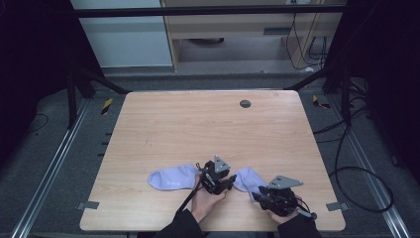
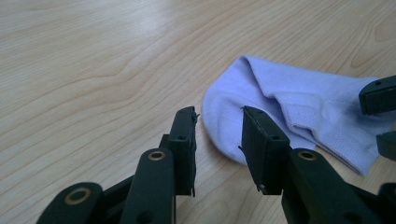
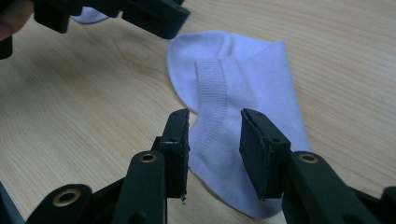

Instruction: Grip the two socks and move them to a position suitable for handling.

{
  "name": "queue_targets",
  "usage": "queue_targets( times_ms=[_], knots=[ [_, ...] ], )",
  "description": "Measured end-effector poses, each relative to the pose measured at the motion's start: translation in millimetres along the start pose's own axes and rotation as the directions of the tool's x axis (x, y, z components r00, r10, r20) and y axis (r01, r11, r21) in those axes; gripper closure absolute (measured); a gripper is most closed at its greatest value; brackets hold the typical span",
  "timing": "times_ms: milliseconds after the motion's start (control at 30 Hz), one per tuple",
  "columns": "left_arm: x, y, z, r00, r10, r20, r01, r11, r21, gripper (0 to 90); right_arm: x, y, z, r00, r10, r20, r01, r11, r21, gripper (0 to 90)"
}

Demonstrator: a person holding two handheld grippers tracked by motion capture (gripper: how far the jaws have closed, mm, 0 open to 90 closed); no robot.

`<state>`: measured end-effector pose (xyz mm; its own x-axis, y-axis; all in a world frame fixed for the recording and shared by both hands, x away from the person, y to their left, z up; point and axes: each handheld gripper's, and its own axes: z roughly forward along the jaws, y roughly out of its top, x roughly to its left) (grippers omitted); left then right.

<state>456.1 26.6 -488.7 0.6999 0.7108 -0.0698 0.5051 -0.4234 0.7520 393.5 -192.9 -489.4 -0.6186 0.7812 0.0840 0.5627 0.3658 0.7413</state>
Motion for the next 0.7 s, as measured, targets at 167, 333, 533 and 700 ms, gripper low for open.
queue_targets(
  times_ms=[167, 333, 533, 700],
  knots=[
    [-3.8, -1.9, 8.4, 1.0000, 0.003, 0.000, -0.003, 0.9997, 0.026, 66.8, 2.7, -0.6, 4.5, 0.9998, -0.010, -0.016, 0.011, 0.9996, 0.027, 64.3],
    [-4.0, -3.5, 12.5, 1.0000, 0.000, -0.006, 0.001, 0.9989, 0.048, 73.3, 2.6, -2.1, 8.9, 0.9997, -0.018, -0.018, 0.019, 0.9979, 0.061, 68.4],
    [-5.2, -3.8, 13.1, 0.9999, 0.000, -0.011, 0.000, 0.9988, 0.050, 81.9, 2.9, -1.2, 9.9, 0.9995, 0.002, -0.032, 0.001, 0.9973, 0.074, 81.6],
    [-5.8, -3.9, 13.1, 1.0000, -0.003, -0.009, 0.003, 0.9989, 0.047, 86.8, 1.6, 1.0, 5.3, 0.9985, 0.021, -0.051, -0.019, 0.9988, 0.045, 87.8]
  ],
)
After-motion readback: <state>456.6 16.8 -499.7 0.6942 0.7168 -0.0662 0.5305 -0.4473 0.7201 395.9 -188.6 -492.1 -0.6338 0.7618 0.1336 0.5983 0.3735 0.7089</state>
